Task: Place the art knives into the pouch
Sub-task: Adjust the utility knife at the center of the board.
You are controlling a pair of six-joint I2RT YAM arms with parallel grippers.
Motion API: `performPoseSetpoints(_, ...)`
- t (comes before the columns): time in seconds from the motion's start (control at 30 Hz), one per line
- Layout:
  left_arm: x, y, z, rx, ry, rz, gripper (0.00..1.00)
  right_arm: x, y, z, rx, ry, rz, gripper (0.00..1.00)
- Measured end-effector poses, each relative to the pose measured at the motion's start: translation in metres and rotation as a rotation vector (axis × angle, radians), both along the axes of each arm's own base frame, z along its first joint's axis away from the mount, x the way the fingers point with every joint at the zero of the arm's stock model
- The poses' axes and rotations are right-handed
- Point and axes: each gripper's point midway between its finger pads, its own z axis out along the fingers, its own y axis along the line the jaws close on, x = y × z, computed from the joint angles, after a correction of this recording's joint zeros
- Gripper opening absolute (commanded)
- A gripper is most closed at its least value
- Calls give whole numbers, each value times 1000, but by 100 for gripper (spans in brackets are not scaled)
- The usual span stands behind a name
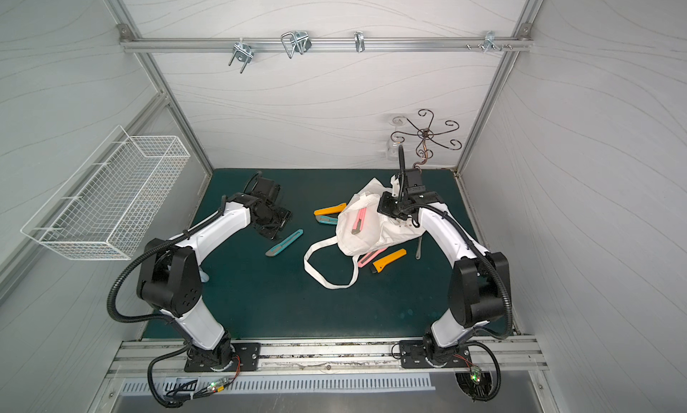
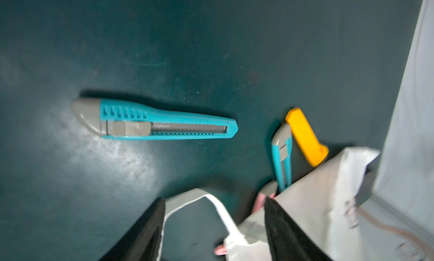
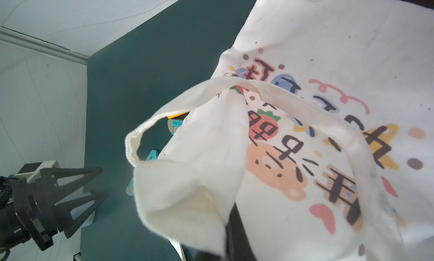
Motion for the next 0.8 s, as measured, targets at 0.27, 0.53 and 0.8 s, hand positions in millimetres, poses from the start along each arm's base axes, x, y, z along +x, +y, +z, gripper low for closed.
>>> performPoseSetpoints(0.27, 29, -23, -24, 3, 126, 381, 77, 2, -4, -1, -27, -13, -8, 0)
performPoseSetpoints(0.53, 18, -19, -46, 92, 180, 516, 76, 3, -5, -1, -34, -18, -9, 0)
performPoseSetpoints(0.8, 21, -13, -48, 120, 154, 554, 76, 1, -6, -10, -36, -6, -7, 0)
